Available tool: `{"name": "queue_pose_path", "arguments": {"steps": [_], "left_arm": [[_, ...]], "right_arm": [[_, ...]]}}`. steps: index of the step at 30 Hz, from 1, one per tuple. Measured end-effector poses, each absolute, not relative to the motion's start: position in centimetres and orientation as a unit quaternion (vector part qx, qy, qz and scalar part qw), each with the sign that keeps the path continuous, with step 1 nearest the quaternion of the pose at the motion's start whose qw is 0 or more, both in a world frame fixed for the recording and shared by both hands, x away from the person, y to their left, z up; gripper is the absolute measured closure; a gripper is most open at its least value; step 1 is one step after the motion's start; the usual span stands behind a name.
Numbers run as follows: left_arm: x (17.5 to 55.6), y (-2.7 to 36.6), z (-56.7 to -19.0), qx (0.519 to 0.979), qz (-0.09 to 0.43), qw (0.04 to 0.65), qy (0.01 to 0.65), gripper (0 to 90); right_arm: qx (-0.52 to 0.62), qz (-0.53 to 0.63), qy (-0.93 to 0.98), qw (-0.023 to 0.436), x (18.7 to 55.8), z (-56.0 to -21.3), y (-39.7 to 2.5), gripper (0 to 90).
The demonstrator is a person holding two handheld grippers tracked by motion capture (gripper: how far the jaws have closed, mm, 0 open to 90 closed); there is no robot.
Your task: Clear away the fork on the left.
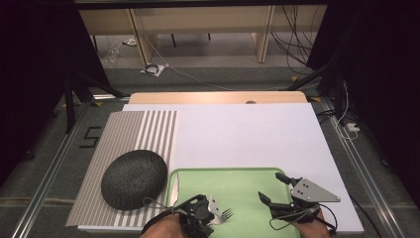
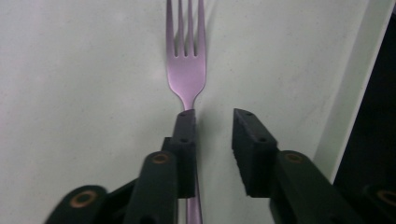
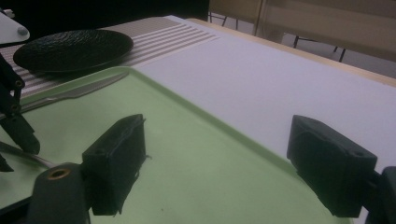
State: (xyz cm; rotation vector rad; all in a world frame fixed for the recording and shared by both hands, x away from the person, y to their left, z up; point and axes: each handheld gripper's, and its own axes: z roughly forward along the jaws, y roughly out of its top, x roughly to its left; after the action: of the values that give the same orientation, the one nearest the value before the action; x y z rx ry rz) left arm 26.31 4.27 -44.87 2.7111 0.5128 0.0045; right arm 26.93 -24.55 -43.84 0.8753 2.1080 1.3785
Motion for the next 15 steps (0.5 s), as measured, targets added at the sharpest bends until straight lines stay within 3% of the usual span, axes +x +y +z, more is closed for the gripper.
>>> {"name": "queue_pose_path", "arguments": {"steps": [6,15], "left_arm": [[25.9,3.9,-45.2,0.968,0.013,0.195,0.155,88.0],[26.2,3.9,-46.2,0.969,0.021,0.191,0.153,89.4]], "right_arm": [[0.319,0.502,0.768,0.236,26.9,-43.8,-24.6,20.4],[0.318,0.502,0.769,0.236,26.9,-43.9,-24.5,20.4]]}}
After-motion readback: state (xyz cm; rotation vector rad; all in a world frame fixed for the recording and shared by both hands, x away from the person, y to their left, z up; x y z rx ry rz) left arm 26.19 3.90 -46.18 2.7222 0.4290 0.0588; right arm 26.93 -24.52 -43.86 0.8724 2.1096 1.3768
